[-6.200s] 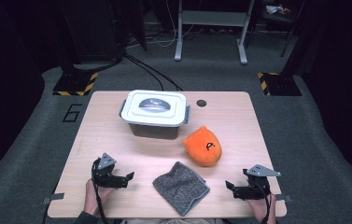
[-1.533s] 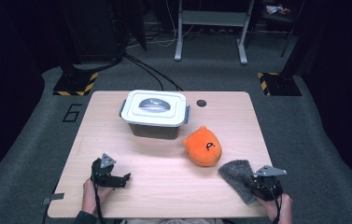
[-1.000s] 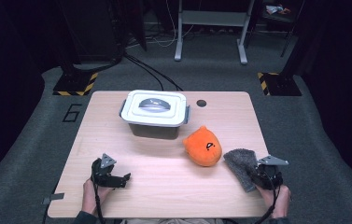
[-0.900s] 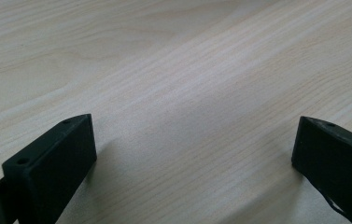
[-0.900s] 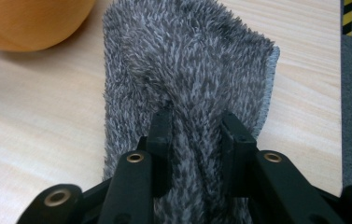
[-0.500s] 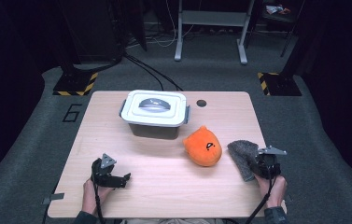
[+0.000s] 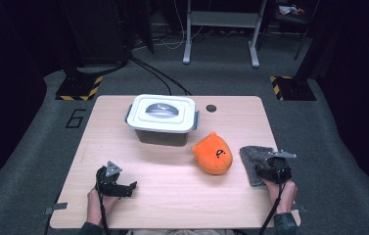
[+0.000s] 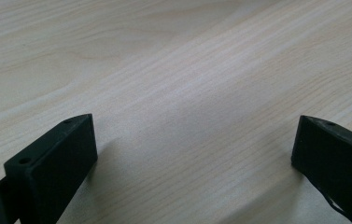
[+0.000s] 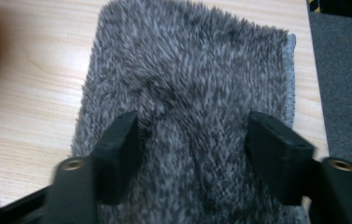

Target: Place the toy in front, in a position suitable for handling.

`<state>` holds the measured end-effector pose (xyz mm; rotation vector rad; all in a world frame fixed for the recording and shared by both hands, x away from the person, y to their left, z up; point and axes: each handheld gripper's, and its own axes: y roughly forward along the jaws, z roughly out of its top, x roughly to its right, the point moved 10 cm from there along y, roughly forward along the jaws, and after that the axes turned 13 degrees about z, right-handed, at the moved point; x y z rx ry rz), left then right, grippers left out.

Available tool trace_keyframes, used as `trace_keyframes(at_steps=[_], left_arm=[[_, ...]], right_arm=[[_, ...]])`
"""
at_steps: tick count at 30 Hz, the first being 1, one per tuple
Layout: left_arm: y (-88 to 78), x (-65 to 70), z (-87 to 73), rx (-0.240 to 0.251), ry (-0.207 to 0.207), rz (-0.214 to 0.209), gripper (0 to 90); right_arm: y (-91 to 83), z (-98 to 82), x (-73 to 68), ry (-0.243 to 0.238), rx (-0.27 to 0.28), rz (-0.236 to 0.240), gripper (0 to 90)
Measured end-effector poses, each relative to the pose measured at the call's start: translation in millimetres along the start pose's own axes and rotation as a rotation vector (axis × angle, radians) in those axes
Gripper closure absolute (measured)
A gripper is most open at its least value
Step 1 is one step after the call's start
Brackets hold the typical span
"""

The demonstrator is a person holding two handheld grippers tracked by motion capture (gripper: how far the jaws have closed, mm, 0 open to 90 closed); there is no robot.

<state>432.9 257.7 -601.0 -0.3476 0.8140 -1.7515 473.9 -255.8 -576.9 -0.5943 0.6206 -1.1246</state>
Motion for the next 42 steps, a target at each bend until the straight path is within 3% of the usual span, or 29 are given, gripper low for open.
trace_keyframes(at_steps=[3, 6, 11, 19, 32, 42], left_arm=[[0.0, 0.0, 0.0, -0.001, 0.0, -0.001, 0.0], [0.0, 0.0, 0.0, 0.0, 0.0, -0.001, 0.0], [0.0, 0.0, 0.0, 0.0, 0.0, -0.001, 0.0], [0.0, 0.0, 0.0, -0.001, 0.0, -0.001, 0.0], [0.0, 0.0, 0.0, 0.0, 0.0, 0.001, 0.0], [0.0, 0.1, 0.0, -0.001, -0.001, 0.0, 0.0]], right_arm=[[-5.6, 3.3, -3.9, -0.027, 0.023, 0.001, 20.7], [-11.9, 6.0, -8.3, -0.037, 0.038, 0.013, 16.1], [-27.0, 16.5, -22.8, -0.066, 0.083, 0.055, 14.6], [-34.5, 26.9, -52.2, -0.096, 0.107, 0.128, 13.0], [-31.2, 46.5, -101.5, -0.145, 0.115, 0.223, 10.9], [-11.3, 70.5, -145.5, -0.178, 0.107, 0.309, 9.8]])
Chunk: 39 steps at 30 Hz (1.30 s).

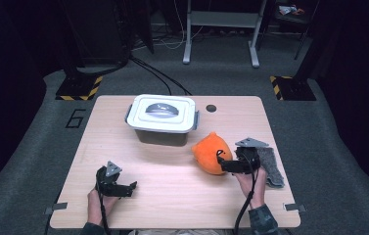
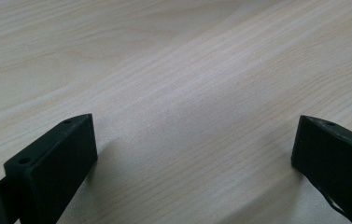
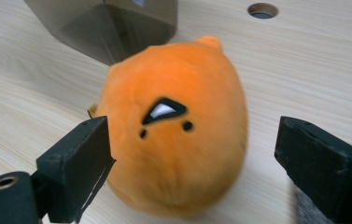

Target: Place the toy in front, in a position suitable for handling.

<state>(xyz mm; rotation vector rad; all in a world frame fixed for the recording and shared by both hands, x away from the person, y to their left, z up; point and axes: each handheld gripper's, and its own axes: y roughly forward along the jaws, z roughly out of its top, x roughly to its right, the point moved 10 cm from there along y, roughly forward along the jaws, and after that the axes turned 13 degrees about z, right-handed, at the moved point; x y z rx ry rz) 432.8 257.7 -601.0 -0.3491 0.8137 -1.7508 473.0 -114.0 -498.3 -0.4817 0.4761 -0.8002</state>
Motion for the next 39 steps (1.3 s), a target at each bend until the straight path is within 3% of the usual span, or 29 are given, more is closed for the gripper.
trace_keyframes(at_steps=[3, 8, 9, 15, 22, 25, 32, 39], left_arm=[[0.0, 0.0, 0.0, 0.0, 0.0, 0.0, 0.0], [0.0, 0.0, 0.0, 0.0, 0.0, 0.0, 0.0], [0.1, 0.0, 0.0, 0.001, 0.0, 0.0, 0.0], [0.1, 0.0, 0.0, 0.001, 0.0, 0.0, 0.0], [0.1, -0.1, 0.0, 0.001, 0.001, 0.001, 0.0], [0.0, -0.1, 0.0, 0.001, 0.001, 0.001, 0.0], [0.0, -0.1, 0.1, 0.001, 0.001, 0.001, 0.0], [0.0, 0.0, 0.1, 0.001, 0.001, 0.001, 0.0]], right_arm=[[14.5, 5.0, -6.0, -0.015, -0.034, -0.008, 11.6], [31.3, 5.3, -8.6, -0.037, -0.086, -0.072, 15.0], [32.9, 3.8, -7.3, -0.028, -0.1, -0.101, 16.7], [38.4, -4.4, 1.4, 0.005, -0.118, -0.137, 29.0], [41.1, -13.4, 8.2, 0.018, -0.11, -0.089, 55.4], [38.5, -15.2, 11.8, 0.017, -0.069, -0.058, 62.4], [30.4, -7.9, 7.5, -0.02, -0.043, 0.01, 65.1], [24.4, -0.7, -7.3, -0.082, -0.043, 0.094, 65.2]])
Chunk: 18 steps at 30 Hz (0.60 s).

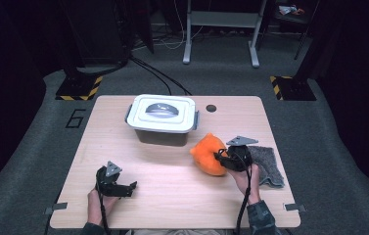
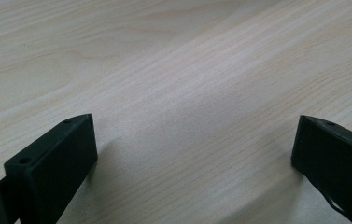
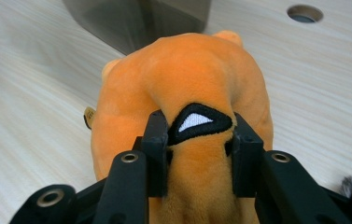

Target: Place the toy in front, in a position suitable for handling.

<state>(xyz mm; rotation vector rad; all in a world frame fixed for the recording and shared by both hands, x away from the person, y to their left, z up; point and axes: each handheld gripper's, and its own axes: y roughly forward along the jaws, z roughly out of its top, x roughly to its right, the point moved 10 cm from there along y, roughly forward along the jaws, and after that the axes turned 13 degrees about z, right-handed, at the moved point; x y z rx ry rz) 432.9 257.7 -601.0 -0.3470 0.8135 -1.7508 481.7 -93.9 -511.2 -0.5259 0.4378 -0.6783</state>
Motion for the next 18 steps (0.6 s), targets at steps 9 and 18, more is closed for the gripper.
trace_keyframes(at_steps=[9, 18], left_arm=[[0.0, 0.1, 0.1, 0.001, -0.001, 0.0, 0.0], [-0.2, 0.2, 0.0, -0.001, 0.002, -0.001, 0.0]], right_arm=[[-7.8, 7.9, -17.0, -0.111, -0.023, 0.08, 64.7], [-1.6, 5.1, -30.1, -0.228, -0.084, 0.157, 64.1]])
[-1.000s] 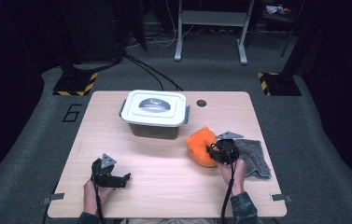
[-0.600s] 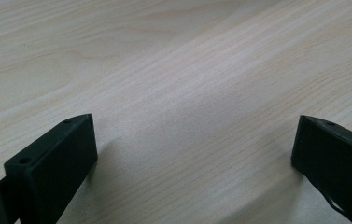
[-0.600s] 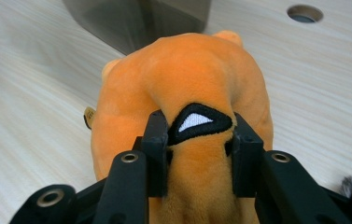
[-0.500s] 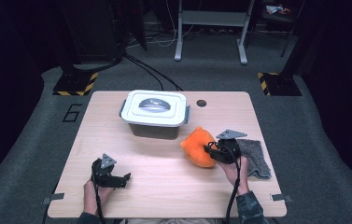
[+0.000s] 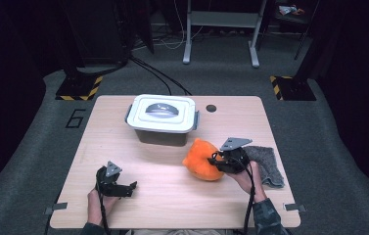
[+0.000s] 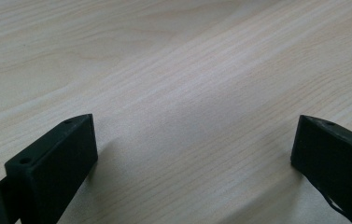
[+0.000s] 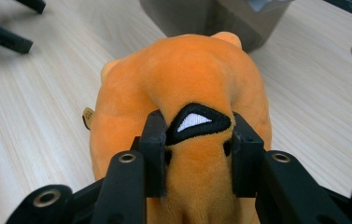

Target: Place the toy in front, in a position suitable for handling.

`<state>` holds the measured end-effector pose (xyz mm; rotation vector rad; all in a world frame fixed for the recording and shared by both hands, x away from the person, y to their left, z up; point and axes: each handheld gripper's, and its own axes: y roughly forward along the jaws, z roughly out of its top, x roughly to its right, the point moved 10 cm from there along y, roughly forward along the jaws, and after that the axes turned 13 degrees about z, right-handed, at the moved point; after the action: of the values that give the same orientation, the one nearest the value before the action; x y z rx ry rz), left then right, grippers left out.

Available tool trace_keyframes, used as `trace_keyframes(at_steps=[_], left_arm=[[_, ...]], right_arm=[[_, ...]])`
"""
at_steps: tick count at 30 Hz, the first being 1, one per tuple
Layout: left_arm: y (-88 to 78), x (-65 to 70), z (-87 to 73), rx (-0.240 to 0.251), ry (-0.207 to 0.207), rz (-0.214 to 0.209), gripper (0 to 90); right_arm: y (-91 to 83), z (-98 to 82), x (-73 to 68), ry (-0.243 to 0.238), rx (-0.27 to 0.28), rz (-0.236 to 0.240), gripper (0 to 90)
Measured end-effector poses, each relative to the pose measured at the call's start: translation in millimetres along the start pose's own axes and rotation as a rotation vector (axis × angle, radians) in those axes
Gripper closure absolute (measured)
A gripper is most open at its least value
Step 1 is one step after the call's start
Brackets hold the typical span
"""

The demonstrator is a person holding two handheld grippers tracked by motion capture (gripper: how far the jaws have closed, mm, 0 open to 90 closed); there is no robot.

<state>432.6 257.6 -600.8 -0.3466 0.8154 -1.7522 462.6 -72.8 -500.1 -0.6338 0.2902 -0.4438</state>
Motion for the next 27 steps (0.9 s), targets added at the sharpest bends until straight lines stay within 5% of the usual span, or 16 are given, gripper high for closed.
trace_keyframes(at_steps=[5, 12, 14, 15, 19, 23, 27], left_arm=[[0.0, 0.0, -0.1, -0.001, 0.001, 0.0, 0.0], [0.0, 0.0, 0.0, 0.0, 0.0, 0.0, 0.0], [0.0, 0.0, 0.0, -0.001, 0.0, 0.0, 0.0], [0.0, 0.0, -0.1, -0.001, 0.0, -0.001, 0.0], [0.0, 0.0, 0.0, 0.0, 0.0, 0.0, 0.0], [0.1, 0.0, 0.1, 0.001, -0.001, 0.0, 0.0], [0.0, 0.0, 0.0, 0.0, 0.0, 0.0, 0.0]], right_arm=[[14.3, -8.7, 6.2, -0.017, -0.06, 0.017, 57.3], [8.3, -10.3, 10.8, 0.083, -0.021, -0.01, 30.3], [5.7, -9.0, 10.6, 0.103, 0.001, -0.015, 28.7], [-0.4, -6.5, 11.0, 0.169, 0.05, -0.028, 19.7], [-8.0, -8.0, 11.2, 0.322, 0.112, -0.072, 14.9], [-3.5, -12.5, 7.9, 0.379, 0.128, -0.1, 14.7], [8.3, -19.9, 8.8, 0.392, 0.078, -0.158, 24.1]])
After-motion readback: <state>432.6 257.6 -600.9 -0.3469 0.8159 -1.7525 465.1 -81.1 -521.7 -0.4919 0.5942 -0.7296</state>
